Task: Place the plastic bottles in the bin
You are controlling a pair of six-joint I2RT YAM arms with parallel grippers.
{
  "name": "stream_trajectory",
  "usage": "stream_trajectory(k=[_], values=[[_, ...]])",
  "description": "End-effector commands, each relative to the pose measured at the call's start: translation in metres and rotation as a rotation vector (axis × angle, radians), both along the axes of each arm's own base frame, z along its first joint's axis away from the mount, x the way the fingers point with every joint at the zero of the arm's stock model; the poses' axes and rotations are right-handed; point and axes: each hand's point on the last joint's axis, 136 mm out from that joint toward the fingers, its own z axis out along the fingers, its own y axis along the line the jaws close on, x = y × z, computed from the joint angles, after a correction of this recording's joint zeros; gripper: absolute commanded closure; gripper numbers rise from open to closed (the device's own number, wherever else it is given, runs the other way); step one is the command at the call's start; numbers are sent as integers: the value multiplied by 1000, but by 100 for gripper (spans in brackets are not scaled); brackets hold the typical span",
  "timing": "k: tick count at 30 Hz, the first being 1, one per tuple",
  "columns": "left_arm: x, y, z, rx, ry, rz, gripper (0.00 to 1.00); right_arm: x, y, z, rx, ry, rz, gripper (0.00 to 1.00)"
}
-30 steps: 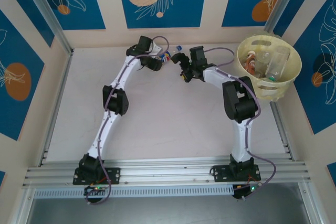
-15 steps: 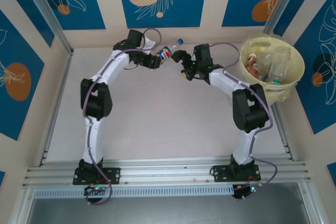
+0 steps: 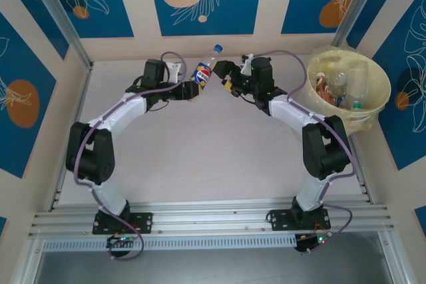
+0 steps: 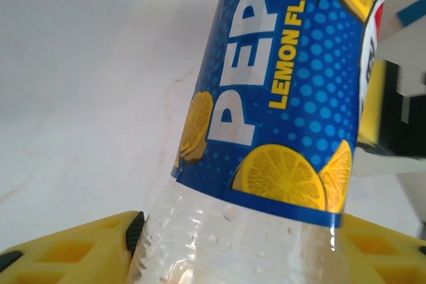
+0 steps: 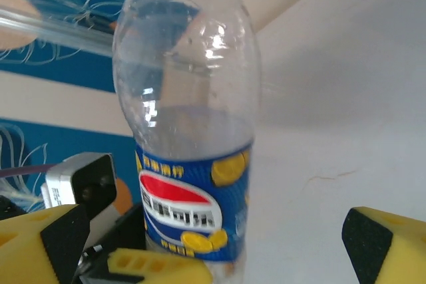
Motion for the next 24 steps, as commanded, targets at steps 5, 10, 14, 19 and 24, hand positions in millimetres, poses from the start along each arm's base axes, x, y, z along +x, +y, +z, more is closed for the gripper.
stream_trajectory(k=[5, 10, 14, 19, 24], values=[[-45, -17, 57, -284, -49, -123, 47, -5, 36, 29, 30, -143, 94, 1], [-69, -14, 55, -295, -35, -161, 45, -23, 61, 51, 62, -266, 219, 3], [-78, -13, 55, -308, -26, -176, 43, -33, 73, 58, 55, -312, 257, 19], [-84, -14, 54, -319, -15, -198, 40, -42, 79, 66, 46, -353, 277, 36], [-89, -12, 60, -319, -40, -207, 22, -49, 69, 73, -21, -385, 246, 44]])
